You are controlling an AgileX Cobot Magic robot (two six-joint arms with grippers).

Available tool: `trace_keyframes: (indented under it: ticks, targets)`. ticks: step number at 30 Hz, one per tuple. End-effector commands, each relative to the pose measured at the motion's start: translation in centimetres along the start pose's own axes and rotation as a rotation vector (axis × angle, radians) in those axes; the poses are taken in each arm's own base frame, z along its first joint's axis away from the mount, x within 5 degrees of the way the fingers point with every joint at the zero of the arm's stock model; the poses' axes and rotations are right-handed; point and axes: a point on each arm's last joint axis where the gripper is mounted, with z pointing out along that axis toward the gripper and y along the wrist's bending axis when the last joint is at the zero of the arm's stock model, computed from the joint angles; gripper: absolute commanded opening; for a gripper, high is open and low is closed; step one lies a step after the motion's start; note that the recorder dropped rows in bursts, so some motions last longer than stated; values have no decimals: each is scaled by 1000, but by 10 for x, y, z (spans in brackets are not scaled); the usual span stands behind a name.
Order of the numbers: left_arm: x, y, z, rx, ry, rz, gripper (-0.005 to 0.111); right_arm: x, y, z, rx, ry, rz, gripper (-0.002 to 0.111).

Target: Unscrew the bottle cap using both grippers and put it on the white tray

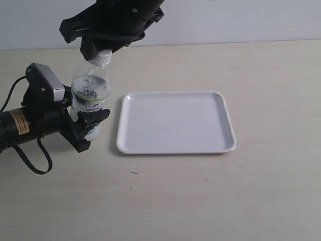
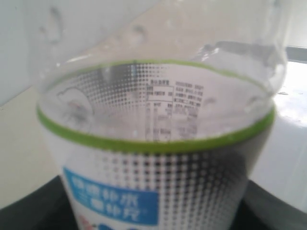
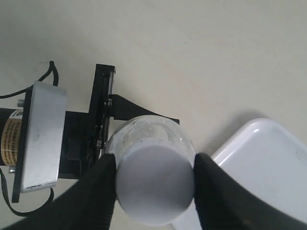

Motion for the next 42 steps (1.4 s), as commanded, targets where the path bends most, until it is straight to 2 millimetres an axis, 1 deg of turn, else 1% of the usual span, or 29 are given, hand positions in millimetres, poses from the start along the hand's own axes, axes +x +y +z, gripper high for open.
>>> trace_keyframes:
  ticks: [1, 3, 4, 5, 11, 16, 42]
  targets:
    - [-10, 3, 0, -14, -72, 15, 0, -3, -1, -2, 8, -23, -24, 29]
    - [-10, 3, 0, -14, -74, 15, 0, -3, -1, -2, 8, -21, -42, 18]
    - [-10, 3, 0, -14, -74, 15, 0, -3, -1, -2, 8, -19, -62, 7]
    - [-11, 3, 0, -14, -74, 15, 0, -3, -1, -2, 8, -19, -70, 0]
    - [-11, 3, 0, -14, -76, 15, 0, -2, 1, -2, -17, -14, -164, 0]
    - [-11, 3, 0, -14, -78, 15, 0, 2, 5, -2, -66, 18, -342, 0]
    - [-11, 3, 0, -14, -80, 15, 0, 8, 6, -3, -116, 47, -1054, 0]
